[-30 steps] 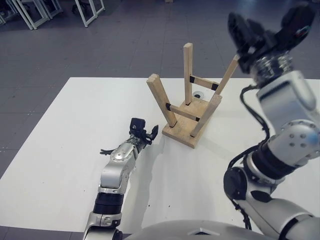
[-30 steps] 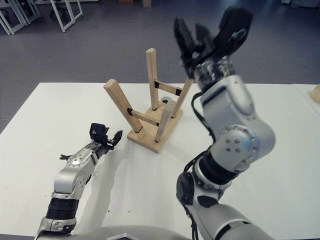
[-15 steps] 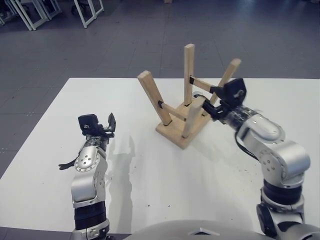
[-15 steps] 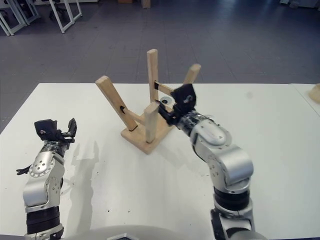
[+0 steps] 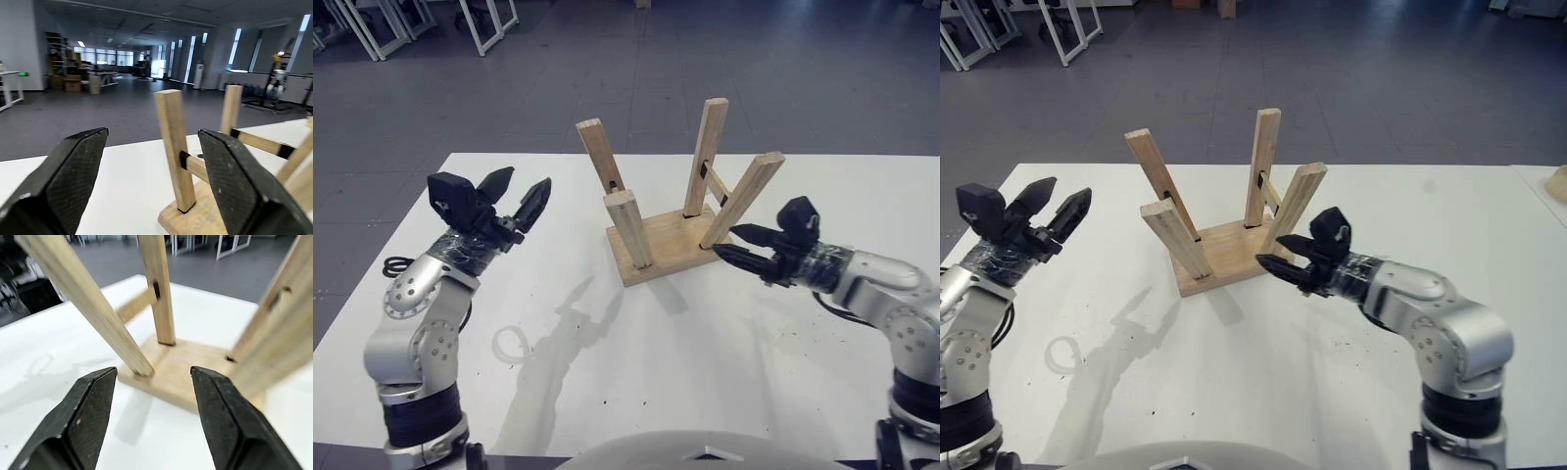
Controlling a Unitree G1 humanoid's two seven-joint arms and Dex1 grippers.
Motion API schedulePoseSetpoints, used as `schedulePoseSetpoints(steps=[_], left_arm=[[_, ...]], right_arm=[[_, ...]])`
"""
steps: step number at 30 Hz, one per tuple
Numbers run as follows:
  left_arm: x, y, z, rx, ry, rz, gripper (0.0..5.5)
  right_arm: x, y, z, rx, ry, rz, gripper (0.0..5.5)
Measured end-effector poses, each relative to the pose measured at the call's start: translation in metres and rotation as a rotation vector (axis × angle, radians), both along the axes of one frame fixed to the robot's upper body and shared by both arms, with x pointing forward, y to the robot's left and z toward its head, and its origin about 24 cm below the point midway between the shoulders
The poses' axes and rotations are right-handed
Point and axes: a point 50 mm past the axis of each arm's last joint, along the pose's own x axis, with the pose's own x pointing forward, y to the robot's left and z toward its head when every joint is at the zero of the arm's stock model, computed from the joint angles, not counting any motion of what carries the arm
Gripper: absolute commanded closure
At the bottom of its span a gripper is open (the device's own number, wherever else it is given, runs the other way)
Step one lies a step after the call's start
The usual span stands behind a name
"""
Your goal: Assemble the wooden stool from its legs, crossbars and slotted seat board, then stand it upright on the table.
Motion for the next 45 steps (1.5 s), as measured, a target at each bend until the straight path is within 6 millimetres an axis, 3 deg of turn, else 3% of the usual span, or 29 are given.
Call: schedulePoseSetpoints(steps=[3, 4, 9, 15, 20, 26, 31, 37, 41, 45], left_arm=[[-0.01, -0.013, 0.011, 0.086, 0.052, -0.205, 1.43], [-0.012, -0.019, 0.01, 0.099, 0.078, -0.27, 1.43], [-0.009, -0.045, 0.021, 0.128, 0.085, -0.508, 1.43], [0.017, -0.068, 0.013, 0.14, 0.084, -0.569, 1.43], [0.027, -0.077, 0.009, 0.128, 0.055, -0.62, 2.31], [0.03, -0.071, 0.002, 0.105, 0.06, -0.758, 3.36], [0.034, -0.065, -0.001, 0.129, 0.049, -0.771, 4.16], [0.035, -0.052, 0.006, 0.135, 0.054, -0.842, 4.33], [0.042, -0.042, 0.017, 0.14, 0.071, -0.894, 4.4], [0.047, -0.037, 0.022, 0.134, 0.073, -0.918, 4.43]], right_arm=[[0.019, -0.044, -0.001, -0.1, -0.02, -0.141, 2.73], [0.023, -0.048, -0.001, -0.1, -0.031, -0.156, 2.73], [0.027, -0.048, -0.005, -0.112, -0.052, -0.146, 2.73], [0.031, -0.046, -0.007, -0.115, -0.063, -0.142, 2.73], [0.035, -0.048, -0.005, -0.104, -0.094, -0.138, 2.73], [0.051, -0.078, 0.019, -0.006, -0.176, -0.143, 2.73], [0.039, -0.08, 0.028, 0.058, -0.136, 0.089, 2.73], [0.022, -0.1, 0.026, 0.026, 0.021, 0.284, 2.73], [0.022, -0.097, 0.026, 0.005, 0.03, 0.33, 2.73], [0.026, -0.087, 0.038, -0.018, -0.019, 0.384, 2.73]])
